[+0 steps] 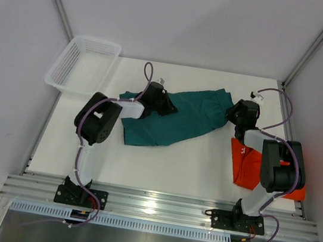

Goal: Fold and stack the shorts
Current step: Fold the shorts

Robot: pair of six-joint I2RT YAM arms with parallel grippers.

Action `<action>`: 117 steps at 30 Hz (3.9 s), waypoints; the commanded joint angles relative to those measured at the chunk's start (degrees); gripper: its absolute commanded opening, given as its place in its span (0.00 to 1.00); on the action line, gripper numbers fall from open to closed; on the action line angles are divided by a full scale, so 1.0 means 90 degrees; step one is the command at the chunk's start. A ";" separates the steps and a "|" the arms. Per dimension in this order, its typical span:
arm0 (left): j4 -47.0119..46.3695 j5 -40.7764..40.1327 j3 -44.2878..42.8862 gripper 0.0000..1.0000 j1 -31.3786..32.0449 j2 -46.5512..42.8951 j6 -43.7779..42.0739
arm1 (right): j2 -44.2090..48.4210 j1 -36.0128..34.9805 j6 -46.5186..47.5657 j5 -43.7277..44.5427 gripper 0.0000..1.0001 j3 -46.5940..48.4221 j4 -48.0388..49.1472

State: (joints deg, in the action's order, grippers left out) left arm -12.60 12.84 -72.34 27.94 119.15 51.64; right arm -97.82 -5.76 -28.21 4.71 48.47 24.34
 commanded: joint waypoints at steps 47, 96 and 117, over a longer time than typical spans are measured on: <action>0.2592 -0.0743 0.1111 0.00 -0.1365 -0.2799 -0.1538 | 0.0205 -0.0112 0.0331 -0.0309 0.00 0.0397 0.0333; 0.2260 -0.0715 0.1553 0.00 -0.2119 -0.1608 -0.2085 | -0.0721 -0.5443 0.4384 0.0842 0.00 0.3032 -0.0575; 0.2493 -0.0089 0.1836 0.06 -0.2695 -0.2984 -0.1714 | -0.2168 -0.6274 0.4091 0.1792 0.37 0.3570 -0.0557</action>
State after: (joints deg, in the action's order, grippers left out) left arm 9.19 10.92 -55.37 5.21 99.22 34.87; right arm -117.45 -61.14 8.84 20.67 79.33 16.58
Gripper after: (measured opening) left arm 0.042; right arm 0.296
